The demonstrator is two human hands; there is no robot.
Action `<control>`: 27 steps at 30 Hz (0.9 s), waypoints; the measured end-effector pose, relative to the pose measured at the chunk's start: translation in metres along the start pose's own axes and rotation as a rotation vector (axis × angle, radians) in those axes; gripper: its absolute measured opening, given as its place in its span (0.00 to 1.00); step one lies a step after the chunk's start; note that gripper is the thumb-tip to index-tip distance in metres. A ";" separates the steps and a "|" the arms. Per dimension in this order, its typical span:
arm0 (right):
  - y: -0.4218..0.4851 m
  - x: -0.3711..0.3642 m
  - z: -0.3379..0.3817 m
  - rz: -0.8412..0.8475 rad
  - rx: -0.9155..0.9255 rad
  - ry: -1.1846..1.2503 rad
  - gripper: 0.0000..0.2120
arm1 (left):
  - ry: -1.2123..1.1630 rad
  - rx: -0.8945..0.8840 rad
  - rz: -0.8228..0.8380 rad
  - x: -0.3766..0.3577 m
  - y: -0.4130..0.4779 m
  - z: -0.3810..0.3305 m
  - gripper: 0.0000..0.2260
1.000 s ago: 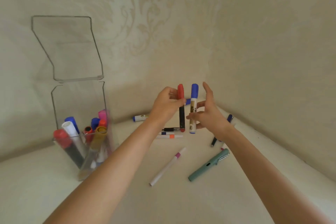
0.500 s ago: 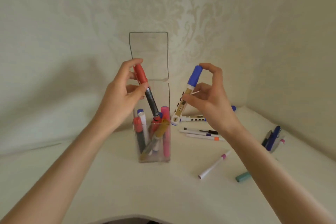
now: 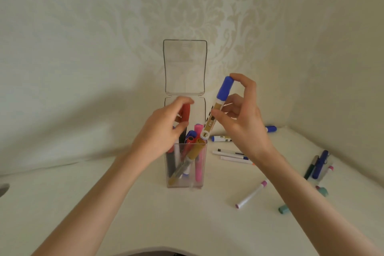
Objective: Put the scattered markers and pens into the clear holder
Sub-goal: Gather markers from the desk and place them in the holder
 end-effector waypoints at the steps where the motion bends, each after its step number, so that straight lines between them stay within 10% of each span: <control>1: -0.001 -0.001 0.000 -0.005 0.004 -0.003 0.30 | 0.087 0.002 0.036 -0.005 -0.001 0.003 0.16; 11: 0.004 -0.009 -0.001 -0.067 0.013 0.035 0.29 | 0.565 -0.206 0.024 -0.015 -0.016 0.015 0.18; 20: 0.016 -0.045 -0.004 -0.091 -0.038 -0.067 0.19 | -0.241 0.285 -0.173 0.008 -0.029 0.050 0.19; 27: 0.026 -0.064 -0.001 0.115 0.028 -0.461 0.10 | -0.360 0.335 -0.119 0.006 -0.030 0.057 0.17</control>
Point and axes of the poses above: each hand's wrist, its own y-axis towards the middle knuckle, its own x-axis out of the back of the hand, z = x × y, the point moved 5 cm from there along y, towards the middle knuckle, and after that the axes turned 5 degrees about -y, right-handed, at the moved point
